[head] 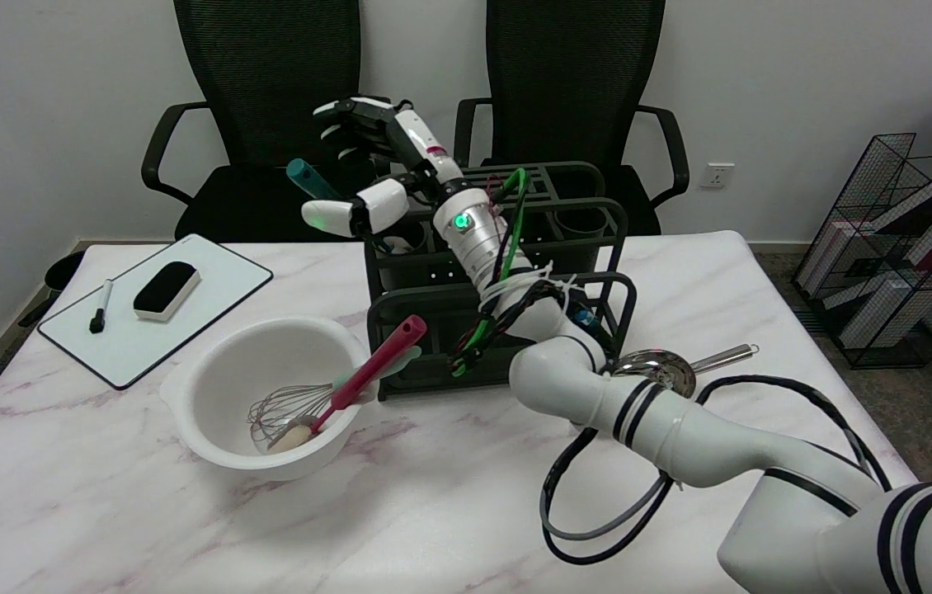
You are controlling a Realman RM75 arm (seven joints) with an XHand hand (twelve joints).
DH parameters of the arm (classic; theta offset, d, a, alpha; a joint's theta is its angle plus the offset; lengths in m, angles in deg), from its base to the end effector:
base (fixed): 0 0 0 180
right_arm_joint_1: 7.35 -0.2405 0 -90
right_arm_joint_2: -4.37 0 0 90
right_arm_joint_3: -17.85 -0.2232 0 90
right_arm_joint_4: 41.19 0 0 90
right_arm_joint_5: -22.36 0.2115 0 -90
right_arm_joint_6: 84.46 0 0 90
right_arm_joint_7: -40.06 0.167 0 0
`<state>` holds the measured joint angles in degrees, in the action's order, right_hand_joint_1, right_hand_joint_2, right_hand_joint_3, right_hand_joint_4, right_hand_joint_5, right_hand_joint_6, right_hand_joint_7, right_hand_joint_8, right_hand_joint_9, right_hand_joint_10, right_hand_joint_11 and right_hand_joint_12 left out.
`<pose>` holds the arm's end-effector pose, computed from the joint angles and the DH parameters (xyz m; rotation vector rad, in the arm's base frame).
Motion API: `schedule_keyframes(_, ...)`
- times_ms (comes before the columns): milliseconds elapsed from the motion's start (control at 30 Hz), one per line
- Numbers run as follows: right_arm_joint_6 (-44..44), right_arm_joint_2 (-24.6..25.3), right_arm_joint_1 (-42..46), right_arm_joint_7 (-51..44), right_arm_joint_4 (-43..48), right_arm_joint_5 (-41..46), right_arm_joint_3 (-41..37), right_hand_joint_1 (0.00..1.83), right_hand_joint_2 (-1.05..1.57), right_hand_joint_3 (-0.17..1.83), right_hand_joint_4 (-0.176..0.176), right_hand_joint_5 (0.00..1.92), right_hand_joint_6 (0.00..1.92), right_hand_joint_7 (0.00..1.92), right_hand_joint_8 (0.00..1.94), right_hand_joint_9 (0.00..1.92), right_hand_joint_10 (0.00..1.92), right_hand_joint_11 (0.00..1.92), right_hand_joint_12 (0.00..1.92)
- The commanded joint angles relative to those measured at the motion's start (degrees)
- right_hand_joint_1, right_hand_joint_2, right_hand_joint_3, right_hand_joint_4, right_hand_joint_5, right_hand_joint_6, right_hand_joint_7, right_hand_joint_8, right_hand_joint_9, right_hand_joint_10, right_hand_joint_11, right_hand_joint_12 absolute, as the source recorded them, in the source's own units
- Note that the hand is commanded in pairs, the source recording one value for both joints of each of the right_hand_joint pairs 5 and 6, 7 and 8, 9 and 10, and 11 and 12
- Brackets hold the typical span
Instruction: Pick up the blue sponge bottle brush.
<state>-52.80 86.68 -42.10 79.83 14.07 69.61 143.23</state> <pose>-0.1489 -0.4706 0.1566 1.7471 -0.7369 1.1128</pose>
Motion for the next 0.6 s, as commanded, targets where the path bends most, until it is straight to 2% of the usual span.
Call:
schedule_keyframes(33, -2.43, 5.03, -1.41, -0.1, -2.66, -0.12, 1.91, 1.07, -0.17, 1.0, 0.0, 0.56, 0.56, 0.7, 0.7, 0.58, 0.58, 0.71, 0.71)
schedule_keyframes(300, -2.73, 7.53, -1.66, 0.3, -5.42, -2.27, 2.16, 1.06, -0.17, 1.01, 0.0, 0.51, 0.51, 0.69, 0.69, 0.56, 0.56, 0.69, 0.69)
schedule_keyframes(600, -2.91, 7.72, -1.94, 0.3, -5.95, -2.6, 2.08, 1.06, -0.17, 1.01, 0.0, 0.48, 0.48, 0.68, 0.68, 0.55, 0.55, 0.68, 0.68)
